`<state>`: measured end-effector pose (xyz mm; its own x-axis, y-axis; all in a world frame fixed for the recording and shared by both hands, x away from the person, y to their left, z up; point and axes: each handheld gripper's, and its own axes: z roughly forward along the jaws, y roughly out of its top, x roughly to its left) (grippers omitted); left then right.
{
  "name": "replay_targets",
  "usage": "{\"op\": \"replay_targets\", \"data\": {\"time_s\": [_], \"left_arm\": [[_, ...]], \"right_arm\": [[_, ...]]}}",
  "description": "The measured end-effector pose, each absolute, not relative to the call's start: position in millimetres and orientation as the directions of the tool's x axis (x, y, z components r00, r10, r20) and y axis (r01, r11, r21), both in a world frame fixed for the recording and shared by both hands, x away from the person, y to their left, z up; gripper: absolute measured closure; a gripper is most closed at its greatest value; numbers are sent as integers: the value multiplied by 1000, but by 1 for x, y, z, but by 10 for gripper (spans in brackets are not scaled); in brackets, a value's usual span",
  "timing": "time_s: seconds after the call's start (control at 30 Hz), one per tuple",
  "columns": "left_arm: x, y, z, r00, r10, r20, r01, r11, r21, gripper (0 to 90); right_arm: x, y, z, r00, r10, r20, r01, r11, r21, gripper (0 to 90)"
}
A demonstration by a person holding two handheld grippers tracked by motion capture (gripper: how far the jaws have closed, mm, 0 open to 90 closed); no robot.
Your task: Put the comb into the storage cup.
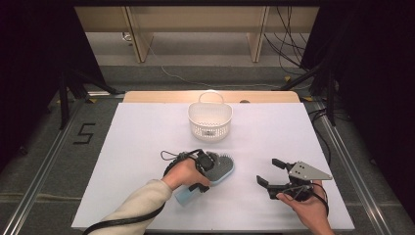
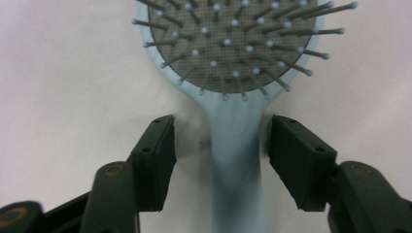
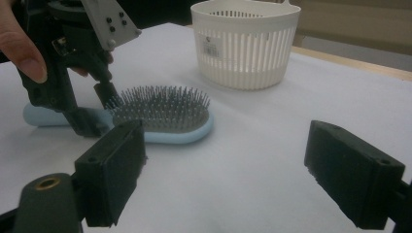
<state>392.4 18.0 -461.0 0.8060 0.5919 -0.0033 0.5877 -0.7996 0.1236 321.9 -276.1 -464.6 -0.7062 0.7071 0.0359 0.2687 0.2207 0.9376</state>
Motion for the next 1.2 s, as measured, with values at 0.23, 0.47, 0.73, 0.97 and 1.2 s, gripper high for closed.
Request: {"op": "replay_targets", "data": {"time_s": [0.23, 0.47, 0.73, 0.97, 1.2], "left_arm": [[393, 15, -460, 804, 594, -9, 592, -799, 105, 486], [394, 12, -459, 802, 597, -10, 596, -798, 90, 544], [394, 8, -458, 790, 613, -6, 612, -787, 76, 638], [396, 7, -458, 771, 637, -7, 636, -769, 67, 679], [395, 7, -458, 768, 640, -2, 639, -767, 69, 688]], "right_arm": [[322, -276, -465, -707, 706, 34, 269, 225, 937, 158], [322, -276, -465, -708, 706, 35, 269, 223, 937, 158], [322, -276, -465, -708, 705, 38, 272, 223, 936, 158], [322, -276, -465, -709, 704, 36, 269, 222, 937, 158], [322, -276, -465, -709, 704, 36, 267, 221, 938, 158]]}}
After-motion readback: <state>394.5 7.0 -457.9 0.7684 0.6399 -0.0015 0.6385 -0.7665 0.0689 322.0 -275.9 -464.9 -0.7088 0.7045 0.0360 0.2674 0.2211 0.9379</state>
